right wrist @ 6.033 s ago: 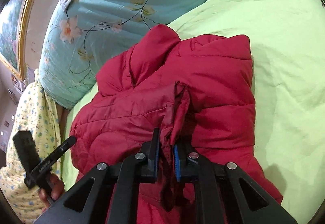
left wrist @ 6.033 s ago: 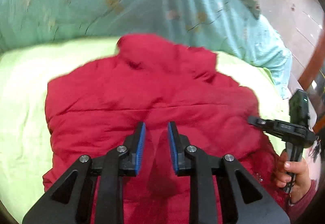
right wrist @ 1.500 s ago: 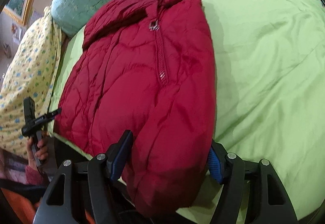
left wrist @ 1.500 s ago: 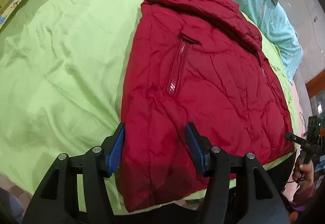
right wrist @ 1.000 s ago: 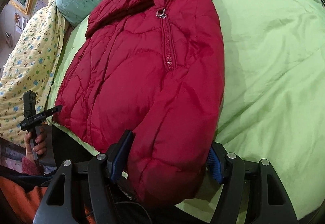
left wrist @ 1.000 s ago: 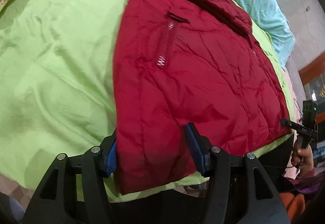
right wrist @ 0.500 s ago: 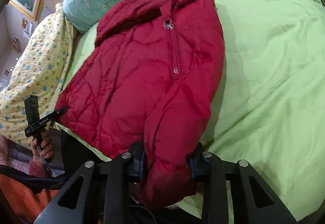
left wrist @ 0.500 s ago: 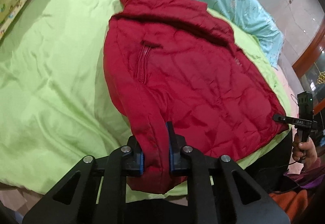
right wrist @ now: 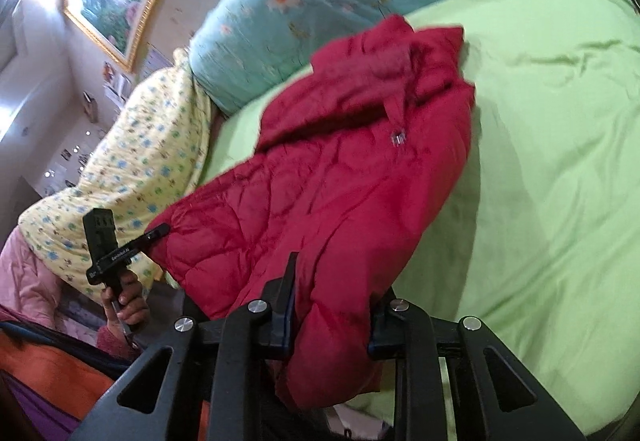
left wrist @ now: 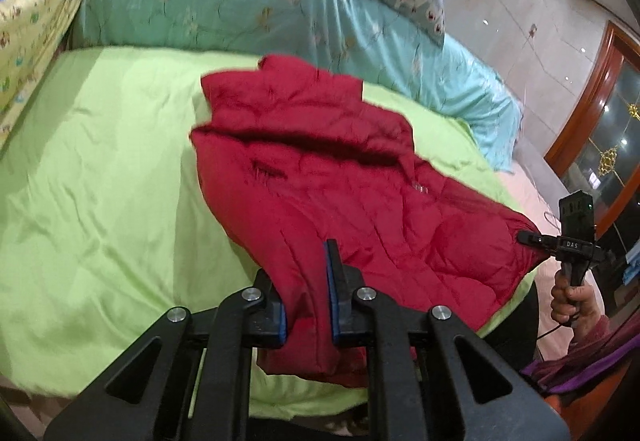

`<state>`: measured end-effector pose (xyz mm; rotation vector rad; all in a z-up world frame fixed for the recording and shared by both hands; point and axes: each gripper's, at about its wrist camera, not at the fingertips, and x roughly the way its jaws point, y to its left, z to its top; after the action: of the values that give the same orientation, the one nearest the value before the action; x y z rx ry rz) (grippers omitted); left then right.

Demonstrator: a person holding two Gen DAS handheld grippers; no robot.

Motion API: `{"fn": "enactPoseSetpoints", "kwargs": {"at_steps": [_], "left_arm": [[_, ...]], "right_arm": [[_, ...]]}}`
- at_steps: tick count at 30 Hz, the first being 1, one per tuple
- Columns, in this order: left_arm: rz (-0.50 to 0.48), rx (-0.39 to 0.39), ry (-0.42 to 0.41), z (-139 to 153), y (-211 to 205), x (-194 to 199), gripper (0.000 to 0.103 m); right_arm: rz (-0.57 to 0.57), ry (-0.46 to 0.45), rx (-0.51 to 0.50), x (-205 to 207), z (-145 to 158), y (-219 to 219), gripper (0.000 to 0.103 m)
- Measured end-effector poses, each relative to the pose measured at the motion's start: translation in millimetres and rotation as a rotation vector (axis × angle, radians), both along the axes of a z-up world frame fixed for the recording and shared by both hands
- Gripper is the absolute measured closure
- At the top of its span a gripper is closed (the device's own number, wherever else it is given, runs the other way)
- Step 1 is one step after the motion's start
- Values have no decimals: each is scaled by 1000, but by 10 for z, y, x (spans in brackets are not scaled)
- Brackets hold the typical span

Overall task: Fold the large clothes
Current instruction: 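Lift the hem with both grippers and fold it toward the collar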

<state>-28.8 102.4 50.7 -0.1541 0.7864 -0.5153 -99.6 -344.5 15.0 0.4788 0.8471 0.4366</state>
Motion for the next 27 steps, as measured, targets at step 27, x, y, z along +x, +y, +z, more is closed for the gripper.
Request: {"fn": "enactPoseSetpoints", "kwargs": {"at_steps": [27], "left_arm": [[207, -18, -141, 506, -303, 1772, 91]], "right_arm": [[-245, -247, -26, 1731, 712, -298, 79]]}}
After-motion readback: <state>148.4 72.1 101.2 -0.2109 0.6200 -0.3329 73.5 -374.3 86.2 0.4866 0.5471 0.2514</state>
